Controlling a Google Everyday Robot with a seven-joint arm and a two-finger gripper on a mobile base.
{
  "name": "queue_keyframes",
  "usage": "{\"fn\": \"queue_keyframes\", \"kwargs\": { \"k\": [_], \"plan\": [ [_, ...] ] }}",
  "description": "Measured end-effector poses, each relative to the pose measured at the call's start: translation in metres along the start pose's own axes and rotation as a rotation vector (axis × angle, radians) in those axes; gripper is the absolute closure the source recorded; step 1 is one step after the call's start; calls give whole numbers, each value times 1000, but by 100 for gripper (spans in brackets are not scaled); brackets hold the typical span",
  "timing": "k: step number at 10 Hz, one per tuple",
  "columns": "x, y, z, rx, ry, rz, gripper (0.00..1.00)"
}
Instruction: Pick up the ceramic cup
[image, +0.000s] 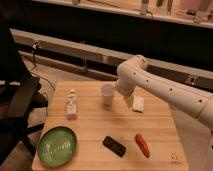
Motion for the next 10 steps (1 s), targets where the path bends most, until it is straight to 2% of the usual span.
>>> {"fn": "queue_keyframes", "kwargs": {
  "k": [10],
  "plan": [
    [-3, -11, 15, -6, -4, -65, 20]
  ]
}}
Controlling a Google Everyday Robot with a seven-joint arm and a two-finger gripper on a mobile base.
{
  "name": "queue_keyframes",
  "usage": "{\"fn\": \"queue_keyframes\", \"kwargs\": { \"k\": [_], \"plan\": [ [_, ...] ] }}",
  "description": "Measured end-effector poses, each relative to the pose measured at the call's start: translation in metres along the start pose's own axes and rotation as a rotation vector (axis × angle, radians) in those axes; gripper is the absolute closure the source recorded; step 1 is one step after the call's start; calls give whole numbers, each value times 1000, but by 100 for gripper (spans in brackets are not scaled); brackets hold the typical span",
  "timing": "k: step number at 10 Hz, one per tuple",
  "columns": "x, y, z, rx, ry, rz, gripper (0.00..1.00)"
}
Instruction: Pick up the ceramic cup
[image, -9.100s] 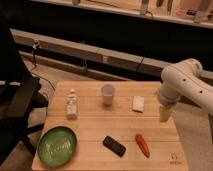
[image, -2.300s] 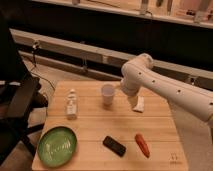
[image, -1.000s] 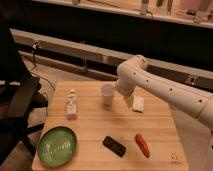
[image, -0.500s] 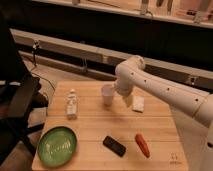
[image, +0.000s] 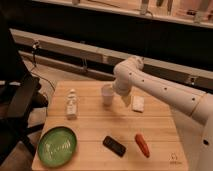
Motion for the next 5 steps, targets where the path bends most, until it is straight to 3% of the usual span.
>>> {"fn": "queue_keyframes", "kwargs": {
  "k": [5],
  "plan": [
    [1, -4, 7, -3, 0, -16, 20]
  ]
}}
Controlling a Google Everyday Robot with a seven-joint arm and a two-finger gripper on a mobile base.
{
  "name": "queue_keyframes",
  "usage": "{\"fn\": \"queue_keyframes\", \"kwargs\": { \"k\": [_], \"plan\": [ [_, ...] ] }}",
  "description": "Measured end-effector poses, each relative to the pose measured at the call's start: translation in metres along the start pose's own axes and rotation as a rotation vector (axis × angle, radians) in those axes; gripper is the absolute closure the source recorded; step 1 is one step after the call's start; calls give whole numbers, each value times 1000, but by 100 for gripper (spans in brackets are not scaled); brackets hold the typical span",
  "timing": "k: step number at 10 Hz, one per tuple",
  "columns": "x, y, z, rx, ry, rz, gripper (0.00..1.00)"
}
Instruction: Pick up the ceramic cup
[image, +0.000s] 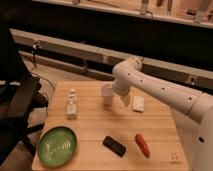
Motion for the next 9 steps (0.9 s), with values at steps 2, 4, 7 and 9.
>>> {"fn": "queue_keyframes", "kwargs": {
  "k": [2, 4, 7, 9],
  "plan": [
    [1, -2, 4, -2, -1, -6, 20],
    [2, -3, 7, -3, -1, -9, 20],
    [4, -6, 12, -4, -1, -14, 20],
    [5, -8, 15, -5, -1, -17, 20]
  ]
}}
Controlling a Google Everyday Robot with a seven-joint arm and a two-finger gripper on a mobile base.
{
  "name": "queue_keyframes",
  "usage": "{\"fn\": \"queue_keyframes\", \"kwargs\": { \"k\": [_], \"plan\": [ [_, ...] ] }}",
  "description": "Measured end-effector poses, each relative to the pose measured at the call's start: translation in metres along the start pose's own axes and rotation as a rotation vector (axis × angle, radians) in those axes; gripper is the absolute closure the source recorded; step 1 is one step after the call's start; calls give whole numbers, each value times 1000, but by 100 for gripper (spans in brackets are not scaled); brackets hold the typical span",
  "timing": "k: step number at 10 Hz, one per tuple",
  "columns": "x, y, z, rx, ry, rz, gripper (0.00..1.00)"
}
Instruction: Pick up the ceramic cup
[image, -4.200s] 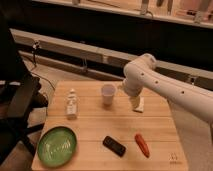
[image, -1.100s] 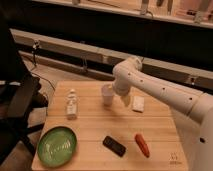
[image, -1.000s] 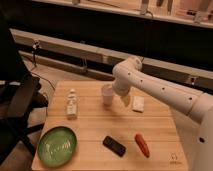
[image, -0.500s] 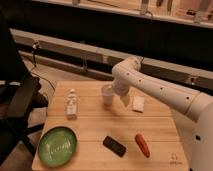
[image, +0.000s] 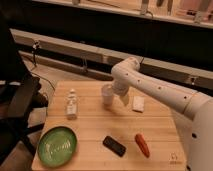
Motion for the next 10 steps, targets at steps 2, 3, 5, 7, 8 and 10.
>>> {"fn": "queue_keyframes", "kwargs": {
  "k": [2, 3, 5, 7, 8, 10],
  "plan": [
    [1, -2, 4, -1, 0, -2, 20],
    [1, -3, 6, -1, 0, -3, 20],
    [2, -4, 9, -3, 0, -5, 20],
    [3, -6, 13, -4, 0, -8, 20],
    [4, -7, 14, -4, 0, -9, 20],
    [4, -9, 18, -4, 0, -12, 20]
  ]
}}
